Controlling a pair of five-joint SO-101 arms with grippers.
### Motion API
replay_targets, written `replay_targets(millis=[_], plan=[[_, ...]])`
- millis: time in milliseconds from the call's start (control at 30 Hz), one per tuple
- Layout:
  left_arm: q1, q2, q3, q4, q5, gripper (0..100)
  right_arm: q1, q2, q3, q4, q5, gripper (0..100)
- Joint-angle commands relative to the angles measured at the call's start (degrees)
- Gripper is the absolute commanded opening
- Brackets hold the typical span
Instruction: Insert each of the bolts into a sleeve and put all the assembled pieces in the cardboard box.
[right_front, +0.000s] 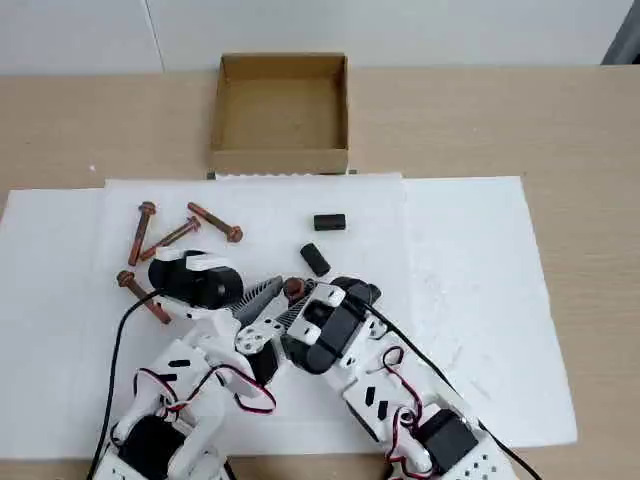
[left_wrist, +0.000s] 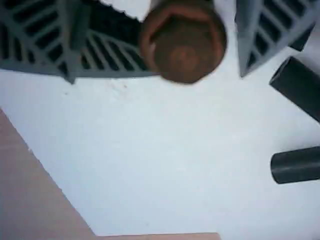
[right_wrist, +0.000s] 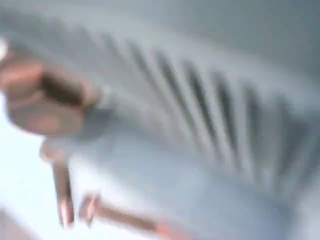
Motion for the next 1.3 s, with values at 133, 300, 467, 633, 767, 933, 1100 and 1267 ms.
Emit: replay_targets(millis=[133, 300, 467, 633, 767, 933, 1100, 1267], plan=[[-0.7, -0.6, -5.3, 0.0, -0.5, 20, -0.1, -0.5, -0.4, -1.4, 0.1, 0.2], [-7.9, -0.6, -8.8, -0.2, -1.8, 13, 1.3, -0.5, 0.8, -1.5, 0.0, 0.2], [-15.7, -0.7, -9.5, 0.1, -8.0, 1, 5.6, -0.5, 1.5, -1.6, -0.9, 0.2], [-20.5, -0.7, -4.8, 2.4, -13.2, 0, 10.9, 0.1, 2.5, -1.1, -8.4, 0.2], [-20.9, -0.7, 1.1, 4.1, -16.1, 0, 14.5, 0.1, 2.5, 2.2, -10.5, 0.2], [-20.9, -0.7, 6.3, 6.1, -16.2, 0, 15.3, 0.3, -2.3, 5.8, -10.5, 0.2], [-20.9, -0.7, 9.0, 6.0, -16.1, 0, 15.3, 7.6, -11.6, 8.8, -10.5, 0.2], [-20.9, -0.7, 9.3, 6.0, -16.2, 0, 15.3, 26.9, -26.5, 8.1, -13.5, 0.2]])
